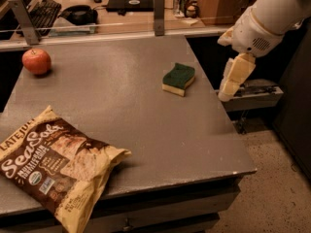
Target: Move sponge near brown chip bag
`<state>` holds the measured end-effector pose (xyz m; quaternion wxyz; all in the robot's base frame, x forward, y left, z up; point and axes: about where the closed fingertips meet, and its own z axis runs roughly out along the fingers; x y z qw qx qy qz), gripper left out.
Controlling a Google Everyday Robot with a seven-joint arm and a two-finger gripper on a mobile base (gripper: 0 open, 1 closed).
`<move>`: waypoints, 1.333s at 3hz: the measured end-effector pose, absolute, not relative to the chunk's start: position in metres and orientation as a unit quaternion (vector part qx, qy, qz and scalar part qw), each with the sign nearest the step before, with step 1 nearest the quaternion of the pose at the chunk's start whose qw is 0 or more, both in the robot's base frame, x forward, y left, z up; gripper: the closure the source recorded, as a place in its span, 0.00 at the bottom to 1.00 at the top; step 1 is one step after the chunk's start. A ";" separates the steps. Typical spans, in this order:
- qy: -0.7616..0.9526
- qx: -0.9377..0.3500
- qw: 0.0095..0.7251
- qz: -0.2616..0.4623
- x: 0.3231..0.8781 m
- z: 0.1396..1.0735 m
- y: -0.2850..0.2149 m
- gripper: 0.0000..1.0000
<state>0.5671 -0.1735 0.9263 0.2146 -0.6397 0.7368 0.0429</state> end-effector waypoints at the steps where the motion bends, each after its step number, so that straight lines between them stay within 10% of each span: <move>1: 0.733 -0.629 0.247 0.074 0.611 0.909 -0.150 0.00; 4: 0.745 -0.577 0.291 0.168 0.664 0.850 -0.085 0.00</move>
Offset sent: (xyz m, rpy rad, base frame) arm 0.1137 0.0768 -0.0534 0.3106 -0.0127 -0.0472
